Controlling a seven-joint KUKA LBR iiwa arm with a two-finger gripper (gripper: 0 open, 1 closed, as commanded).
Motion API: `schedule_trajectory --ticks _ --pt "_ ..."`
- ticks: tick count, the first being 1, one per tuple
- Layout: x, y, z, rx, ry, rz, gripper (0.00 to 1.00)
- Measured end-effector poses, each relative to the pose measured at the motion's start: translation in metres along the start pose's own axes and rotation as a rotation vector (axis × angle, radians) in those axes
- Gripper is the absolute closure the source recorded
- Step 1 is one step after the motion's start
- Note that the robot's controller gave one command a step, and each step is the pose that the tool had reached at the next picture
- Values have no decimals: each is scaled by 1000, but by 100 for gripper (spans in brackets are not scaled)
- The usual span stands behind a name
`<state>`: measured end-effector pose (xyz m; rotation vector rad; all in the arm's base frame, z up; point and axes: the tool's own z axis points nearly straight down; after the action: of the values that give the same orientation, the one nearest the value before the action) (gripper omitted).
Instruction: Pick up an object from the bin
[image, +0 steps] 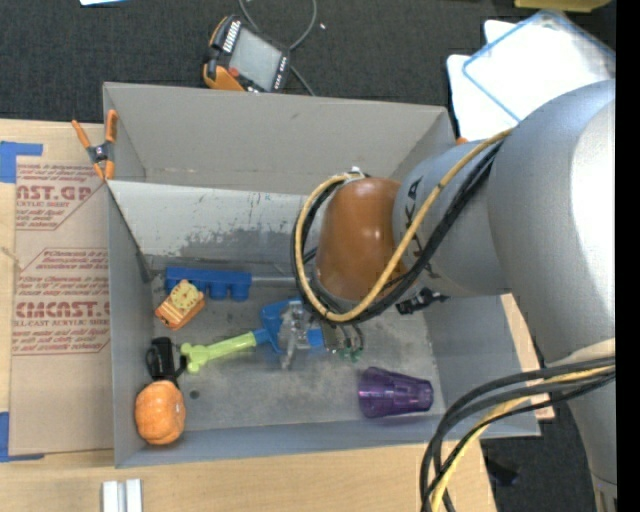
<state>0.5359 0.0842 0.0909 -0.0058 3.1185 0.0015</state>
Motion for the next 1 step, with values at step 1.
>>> schedule_trajectory --ticks 1 --pt "0 0 0 0 0 0 100"
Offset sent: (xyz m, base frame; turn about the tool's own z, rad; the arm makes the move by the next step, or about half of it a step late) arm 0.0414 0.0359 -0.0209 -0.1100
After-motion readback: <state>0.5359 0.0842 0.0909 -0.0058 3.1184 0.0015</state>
